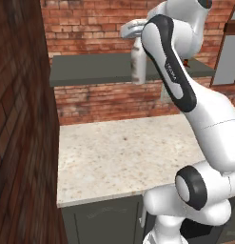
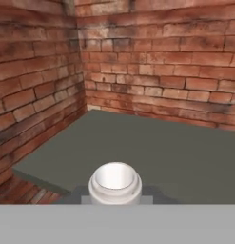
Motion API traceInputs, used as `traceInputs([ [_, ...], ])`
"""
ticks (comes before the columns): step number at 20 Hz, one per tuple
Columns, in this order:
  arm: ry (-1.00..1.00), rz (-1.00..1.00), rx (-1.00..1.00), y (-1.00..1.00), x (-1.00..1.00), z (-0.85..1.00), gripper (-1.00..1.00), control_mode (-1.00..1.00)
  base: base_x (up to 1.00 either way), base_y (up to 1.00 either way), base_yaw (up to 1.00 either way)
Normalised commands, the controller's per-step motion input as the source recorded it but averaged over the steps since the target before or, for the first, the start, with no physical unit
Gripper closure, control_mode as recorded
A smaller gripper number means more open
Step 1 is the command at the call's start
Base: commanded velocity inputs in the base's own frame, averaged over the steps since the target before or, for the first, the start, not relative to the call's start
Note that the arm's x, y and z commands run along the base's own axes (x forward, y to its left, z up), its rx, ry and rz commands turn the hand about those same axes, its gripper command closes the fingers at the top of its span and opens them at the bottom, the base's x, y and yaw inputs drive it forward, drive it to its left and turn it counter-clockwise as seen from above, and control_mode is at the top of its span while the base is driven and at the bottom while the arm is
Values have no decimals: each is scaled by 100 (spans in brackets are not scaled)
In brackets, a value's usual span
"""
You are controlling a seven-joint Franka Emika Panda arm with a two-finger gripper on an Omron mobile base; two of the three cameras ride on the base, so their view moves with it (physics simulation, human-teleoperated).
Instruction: Get the candle and the liquor from the cabinet and move them to the dining counter.
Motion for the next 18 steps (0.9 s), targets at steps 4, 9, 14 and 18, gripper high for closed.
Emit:
traceInputs([
  [4, -4, -8, 0, -35, -94, -24, 100, -100, 0, 0, 0],
  [9, 0, -9, 0, -16, -90, -12, 100, -100, 0, 0, 0],
  [14, 1, -4, 0, -17, -63, 0, 100, -100, 0, 0, 0],
  [18, 0, 0, 0, -21, -47, 0, 100, -100, 0, 0, 0],
])
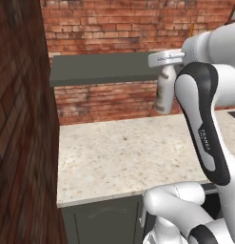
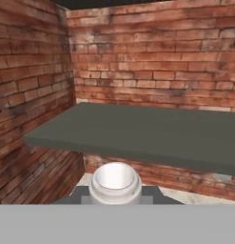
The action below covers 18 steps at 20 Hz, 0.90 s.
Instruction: Get the candle and the liquor from the cabinet and move them to the dining counter.
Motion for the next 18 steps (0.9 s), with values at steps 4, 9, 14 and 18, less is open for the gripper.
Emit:
traceInputs([
  [4, 0, -2, 0, -13, -29, 0, 100, -100, 0, 0, 0],
  [9, 0, 0, 0, -10, -21, 0, 100, -100, 0, 0, 0],
  [14, 0, 0, 0, -3, -11, 0, 100, 100, -9, -5, -1],
  [18, 0, 0, 0, 0, 0, 0, 100, 100, -42, -62, -32],
])
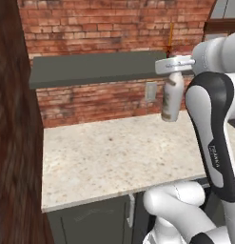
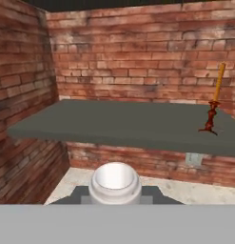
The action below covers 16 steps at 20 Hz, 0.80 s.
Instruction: Get the candle and the liquor from the cabinet and move them to the dining counter.
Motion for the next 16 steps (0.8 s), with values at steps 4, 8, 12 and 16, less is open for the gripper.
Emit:
traceInputs([
  [4, 0, 0, 0, 0, 0, 0, 100, 100, -50, -70, -64],
  [8, 0, 0, 0, 0, 0, 0, 100, 100, -33, -43, -76],
  [12, 0, 0, 0, 0, 0, 0, 100, 100, -18, -30, -84],
  [16, 0, 0, 0, 0, 0, 0, 100, 100, -3, -18, -91],
])
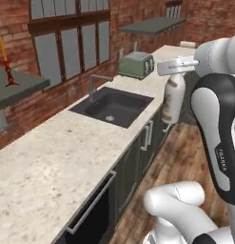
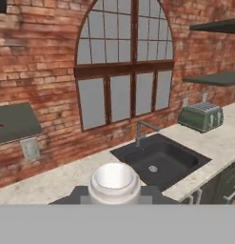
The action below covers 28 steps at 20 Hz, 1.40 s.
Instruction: Get the candle and the liquor from the cabinet and move them to the dining counter.
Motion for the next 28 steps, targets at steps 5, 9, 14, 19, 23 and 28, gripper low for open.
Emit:
traceInputs([
  [5, 0, 0, 0, 0, 0, 0, 100, 100, 0, -17, -94],
  [9, 0, 0, 0, 0, 0, 0, 100, 100, 0, -13, -96],
  [14, 0, 0, 0, 0, 0, 0, 100, 100, 1, -6, -96],
  [19, 0, 0, 0, 0, 0, 0, 100, 100, 69, -84, -49],
  [23, 0, 0, 0, 0, 0, 0, 100, 100, 100, -90, -8],
  [28, 0, 0, 0, 0, 0, 0, 100, 100, 100, -74, 4],
])
